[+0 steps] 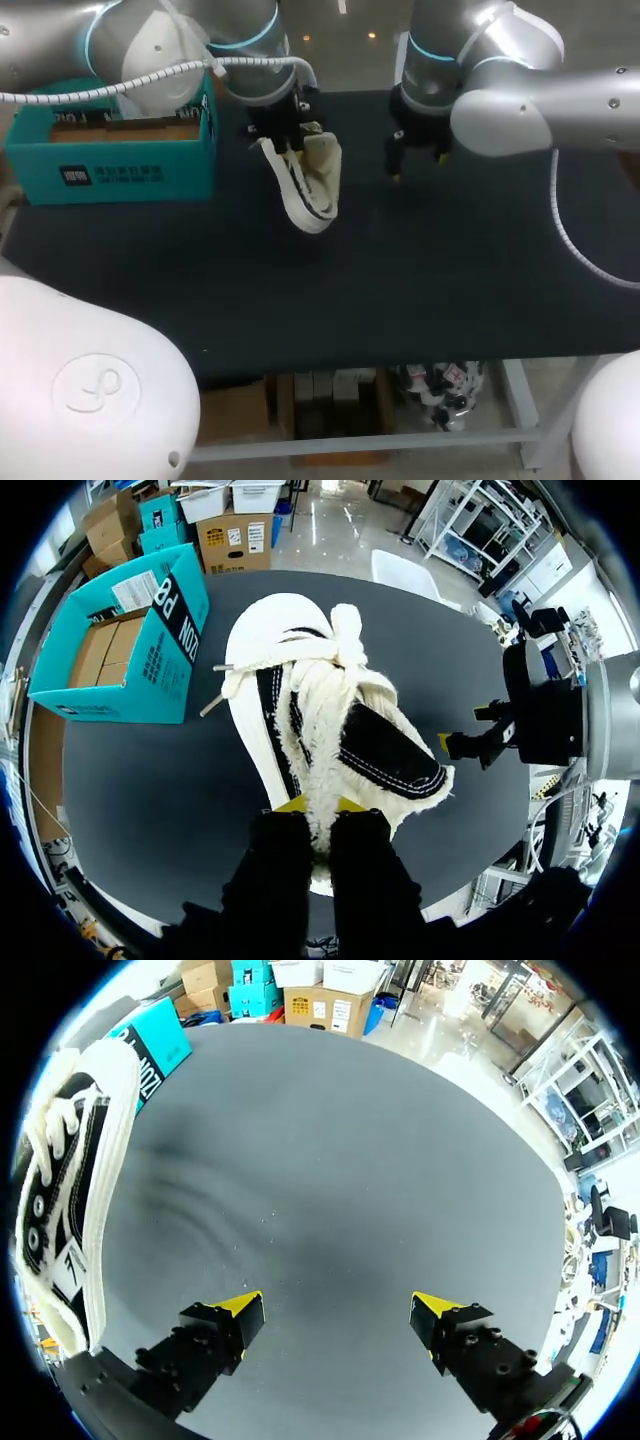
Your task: Open the shoe tongue, take the insole out of the shoe, put the insole back into the shoe, and pack the shoe into the shoebox
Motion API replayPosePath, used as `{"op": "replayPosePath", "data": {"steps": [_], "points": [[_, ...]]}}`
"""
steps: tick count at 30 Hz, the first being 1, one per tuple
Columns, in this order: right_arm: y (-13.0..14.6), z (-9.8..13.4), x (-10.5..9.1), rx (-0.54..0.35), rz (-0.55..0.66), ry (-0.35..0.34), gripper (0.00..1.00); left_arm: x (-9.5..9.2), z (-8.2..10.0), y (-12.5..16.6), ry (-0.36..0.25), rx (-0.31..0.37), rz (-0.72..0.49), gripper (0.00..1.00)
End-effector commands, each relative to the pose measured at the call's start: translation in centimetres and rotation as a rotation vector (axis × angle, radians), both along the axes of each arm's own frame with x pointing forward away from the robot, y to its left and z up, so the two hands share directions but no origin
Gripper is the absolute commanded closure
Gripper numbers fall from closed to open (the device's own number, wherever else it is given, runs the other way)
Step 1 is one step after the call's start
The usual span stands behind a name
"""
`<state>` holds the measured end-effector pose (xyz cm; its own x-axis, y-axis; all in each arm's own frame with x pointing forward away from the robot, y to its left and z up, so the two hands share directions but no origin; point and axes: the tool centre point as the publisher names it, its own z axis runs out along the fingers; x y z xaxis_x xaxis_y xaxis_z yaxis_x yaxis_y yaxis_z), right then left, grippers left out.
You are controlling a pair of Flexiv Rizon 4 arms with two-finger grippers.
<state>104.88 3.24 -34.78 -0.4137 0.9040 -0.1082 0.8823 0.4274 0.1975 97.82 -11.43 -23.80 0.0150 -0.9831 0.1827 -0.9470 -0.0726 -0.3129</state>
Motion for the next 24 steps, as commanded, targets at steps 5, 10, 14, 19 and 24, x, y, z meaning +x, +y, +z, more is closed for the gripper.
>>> {"op": "replayPosePath", "data": {"steps": [5, 10, 14, 19, 24], "points": [[0.2, 0.0, -0.8, -0.021, -0.046, 0.018, 0.00, 0.5, 3.8, 1.2, -0.022, -0.003, -0.041, 1.00], [0.3, -0.3, -1.9, -0.022, -0.048, 0.011, 0.00, 1.1, 6.2, 3.1, -0.047, -0.074, 0.032, 1.00], [0.4, -0.4, -2.7, -0.027, -0.022, -0.003, 0.00, 1.6, 7.5, 5.3, -0.070, -0.128, 0.122, 1.00], [1.3, -0.5, -3.5, -0.041, 0.014, -0.006, 0.00, 2.1, 8.8, 8.7, -0.087, -0.209, 0.246, 1.00], [1.4, -0.4, -3.5, -0.044, 0.012, -0.003, 0.00, 2.0, 9.4, 12.1, -0.114, -0.254, 0.362, 1.00]]}}
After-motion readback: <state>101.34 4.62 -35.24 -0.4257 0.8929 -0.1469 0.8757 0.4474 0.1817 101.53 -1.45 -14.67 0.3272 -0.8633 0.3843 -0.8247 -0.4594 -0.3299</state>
